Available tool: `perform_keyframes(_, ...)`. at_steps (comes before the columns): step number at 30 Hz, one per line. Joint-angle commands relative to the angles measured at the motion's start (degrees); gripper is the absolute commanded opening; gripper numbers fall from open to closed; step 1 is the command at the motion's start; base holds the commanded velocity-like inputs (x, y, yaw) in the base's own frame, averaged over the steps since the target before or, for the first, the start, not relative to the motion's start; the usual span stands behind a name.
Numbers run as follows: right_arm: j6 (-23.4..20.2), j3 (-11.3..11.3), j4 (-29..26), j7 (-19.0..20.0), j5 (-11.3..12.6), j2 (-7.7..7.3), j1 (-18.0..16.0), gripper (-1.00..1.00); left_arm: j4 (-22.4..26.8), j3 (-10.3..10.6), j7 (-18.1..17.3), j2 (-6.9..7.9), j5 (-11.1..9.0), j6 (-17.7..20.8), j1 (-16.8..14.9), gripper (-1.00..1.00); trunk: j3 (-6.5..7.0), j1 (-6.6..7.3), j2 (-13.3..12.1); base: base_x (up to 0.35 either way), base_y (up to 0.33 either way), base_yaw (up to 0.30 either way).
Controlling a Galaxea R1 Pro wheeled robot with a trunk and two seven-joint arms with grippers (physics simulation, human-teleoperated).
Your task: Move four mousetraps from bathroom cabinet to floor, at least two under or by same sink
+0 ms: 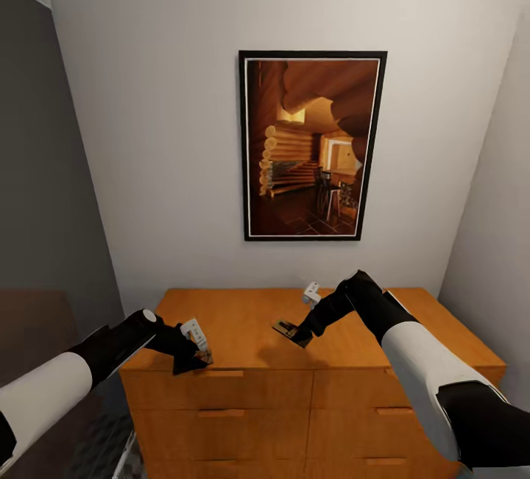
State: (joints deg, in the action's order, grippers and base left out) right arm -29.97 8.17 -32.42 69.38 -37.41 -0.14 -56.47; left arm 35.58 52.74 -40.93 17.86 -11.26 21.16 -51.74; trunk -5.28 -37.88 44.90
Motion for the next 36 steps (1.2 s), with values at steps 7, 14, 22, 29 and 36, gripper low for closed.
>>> perform_keyframes(7, -0.8, 0.1, -0.1, 0.3, 0.0, -0.03, 0.0, -1.0, 0.1, 0.3, 0.2, 0.07, -0.5, 0.5, -0.1, -1.0, 1.16, 1.56, -2.7, -0.325, -0.166, 0.0)
perform_keyframes(14, -0.8, 0.1, -0.1, 0.3, 0.0, -0.03, 0.0, -1.0, 0.1, 0.4, 0.2, 0.06, -0.5, 0.4, -0.1, -1.0, 2.41, 3.1, -5.5, -0.325, -0.166, 0.0)
perform_keyframes(22, -0.8, 0.1, -0.1, 0.3, 0.0, -0.02, 0.0, -1.0, 0.1, 0.4, 0.2, 0.0, -0.5, 0.4, -0.1, -1.0, 3.85, 4.85, -8.7, -0.325, -0.163, 0.0)
perform_keyframes(29, -0.8, 0.1, -0.1, 0.3, 0.0, -0.01, 0.0, -1.0, 0.1, 0.4, 0.3, -0.02, -0.5, 0.4, -0.1, -1.0, 5.1, 6.39, -11.6, -0.325, -0.162, 0.0)
perform_keyframes(36, -0.8, 0.1, -0.1, 0.3, 0.0, -0.03, 0.0, -1.0, 0.1, 0.5, 0.3, -0.42, -0.5, 0.3, -0.1, -1.0, 6.36, 7.93, -14.4, -0.325, -0.162, 0.0)
